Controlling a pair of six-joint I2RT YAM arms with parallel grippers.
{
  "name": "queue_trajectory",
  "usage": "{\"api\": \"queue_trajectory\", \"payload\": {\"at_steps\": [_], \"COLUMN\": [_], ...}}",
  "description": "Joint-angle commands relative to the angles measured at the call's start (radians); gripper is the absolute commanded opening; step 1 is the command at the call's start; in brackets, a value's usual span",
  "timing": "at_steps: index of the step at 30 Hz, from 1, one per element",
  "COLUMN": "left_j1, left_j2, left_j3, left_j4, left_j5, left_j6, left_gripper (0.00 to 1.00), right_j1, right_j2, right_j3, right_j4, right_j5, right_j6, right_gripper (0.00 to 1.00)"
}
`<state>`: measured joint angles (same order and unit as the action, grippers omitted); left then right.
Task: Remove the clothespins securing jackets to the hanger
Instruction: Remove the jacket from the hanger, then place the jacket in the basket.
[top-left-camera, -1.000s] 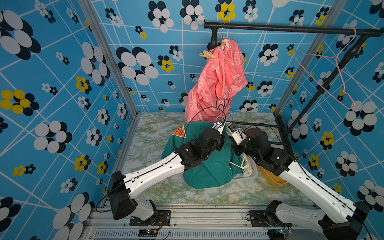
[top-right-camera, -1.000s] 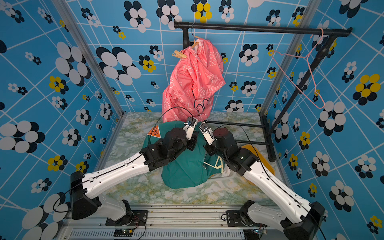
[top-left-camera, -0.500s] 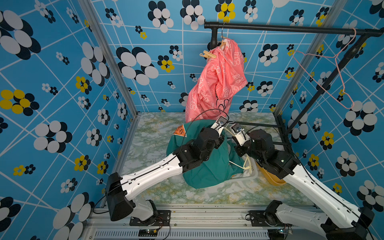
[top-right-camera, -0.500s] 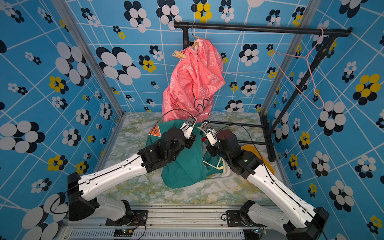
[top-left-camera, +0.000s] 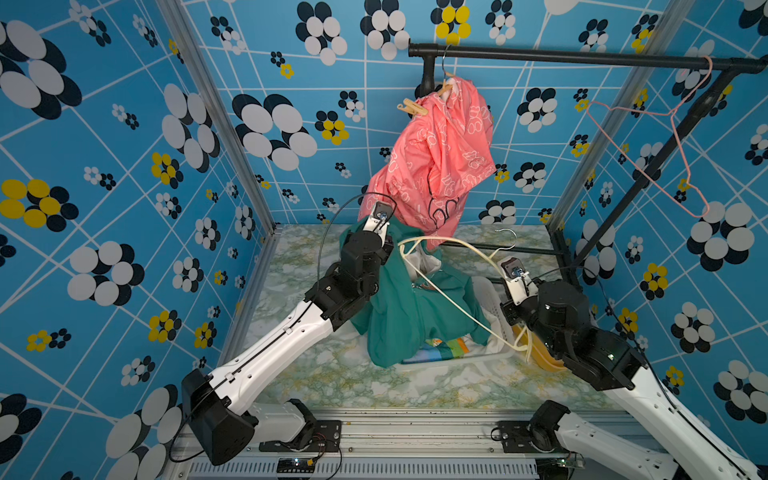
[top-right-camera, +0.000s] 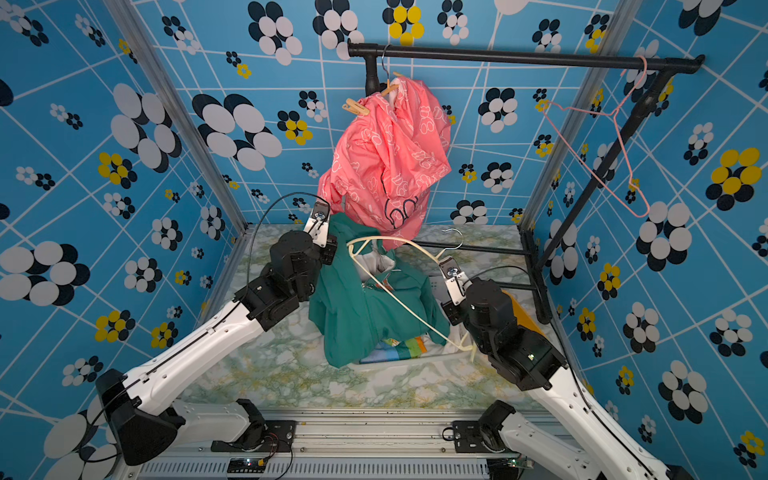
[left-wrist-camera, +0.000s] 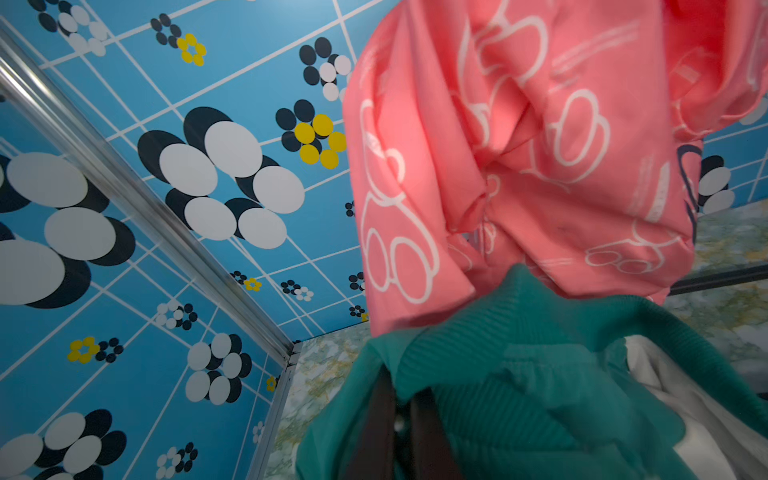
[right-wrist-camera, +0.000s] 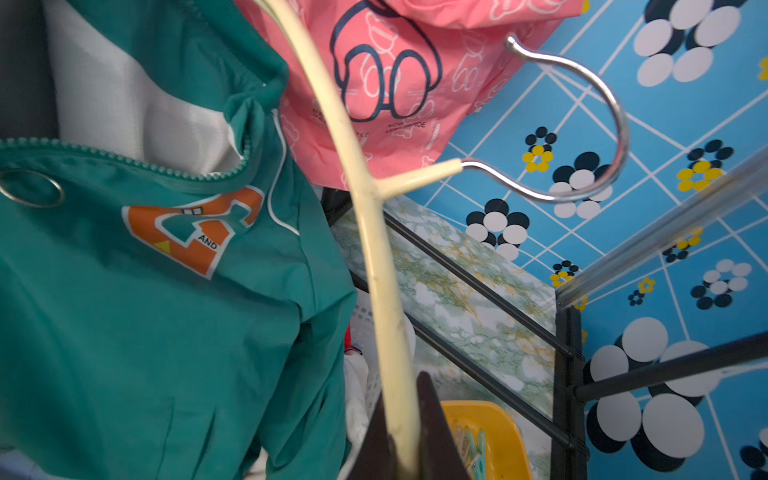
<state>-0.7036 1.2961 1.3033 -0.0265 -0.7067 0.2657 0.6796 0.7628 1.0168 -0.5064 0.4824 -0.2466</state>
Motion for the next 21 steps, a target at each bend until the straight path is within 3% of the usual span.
{"api": "queue_trajectory", "payload": {"at_steps": [1,5,8,17,21], "left_j1": [0.026,0.01,-0.054,-0.458,-0.523], "left_j2": [-0.053,-0.068,-0.095,-0.089,-0.019], "left_j3": [0.002,-0.005,-0.012,0.124,0.221], "left_j4": [-0.007,-0.018,-0.015,-0.051,-0.02], "left_j5": [0.044,0.122,0.201,0.393,0.438], "left_j6": [-0.065,-0.081,-0.049,0.183,0.276], "left_gripper": [0.0,0.0,0.0,0.0,0.0], "right_j1": [-0.018,-0.034,-0.069,-0.296,-0.344], "right_j2": [-0.107,-0.084,-0.013,0.169,0.175], "right_j3": [-0.013,0.017,0.069,0.122,0.094], "right_j4": [0.117,0.142,0.134,0.108,0.091], "right_j5": [0.064,0.14,0.177,0.2,0.194], "right_j6": [0.036,0.049,0.071,0.26,0.297], "right_gripper": [0.0,0.0,0.0,0.0,0.0]}}
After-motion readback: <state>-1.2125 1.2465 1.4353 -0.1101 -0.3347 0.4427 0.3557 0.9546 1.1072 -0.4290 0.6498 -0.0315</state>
